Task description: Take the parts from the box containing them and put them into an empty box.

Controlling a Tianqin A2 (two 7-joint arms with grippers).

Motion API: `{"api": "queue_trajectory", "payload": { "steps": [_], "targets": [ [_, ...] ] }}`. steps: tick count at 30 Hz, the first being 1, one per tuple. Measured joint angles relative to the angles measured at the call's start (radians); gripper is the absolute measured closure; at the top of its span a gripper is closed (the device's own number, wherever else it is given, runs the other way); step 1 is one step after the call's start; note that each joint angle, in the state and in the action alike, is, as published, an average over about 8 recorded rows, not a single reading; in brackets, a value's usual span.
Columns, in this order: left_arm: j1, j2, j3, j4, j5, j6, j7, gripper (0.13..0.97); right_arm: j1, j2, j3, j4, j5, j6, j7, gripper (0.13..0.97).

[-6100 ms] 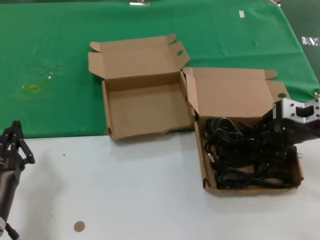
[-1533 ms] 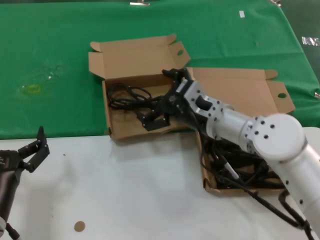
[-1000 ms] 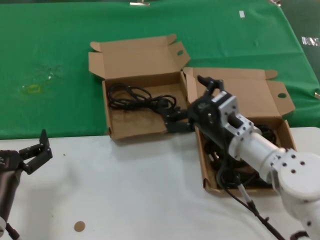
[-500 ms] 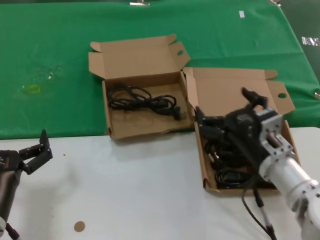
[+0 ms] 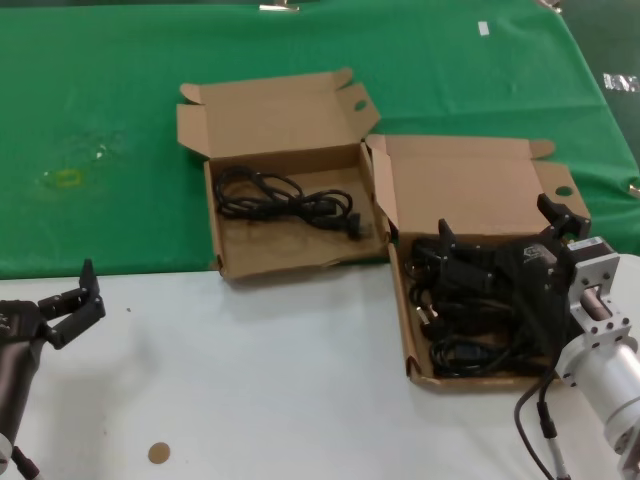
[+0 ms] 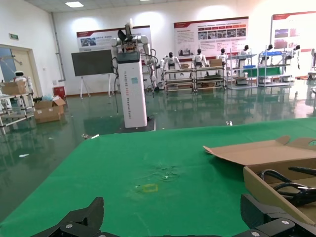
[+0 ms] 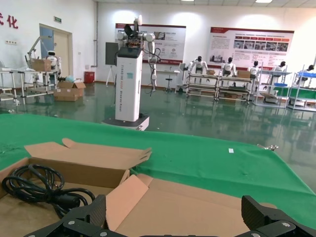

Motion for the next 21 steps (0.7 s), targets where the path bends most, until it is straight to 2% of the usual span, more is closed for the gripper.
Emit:
{"api": "queue_trajectory", "payload": {
  "steps": [21],
  "targets": [
    [0.0, 0.0, 0.0, 0.0, 0.0, 0.0, 0.0, 0.132, 0.0, 0.0, 0.0, 0.0, 0.0, 0.0, 0.0, 0.129]
  ]
}}
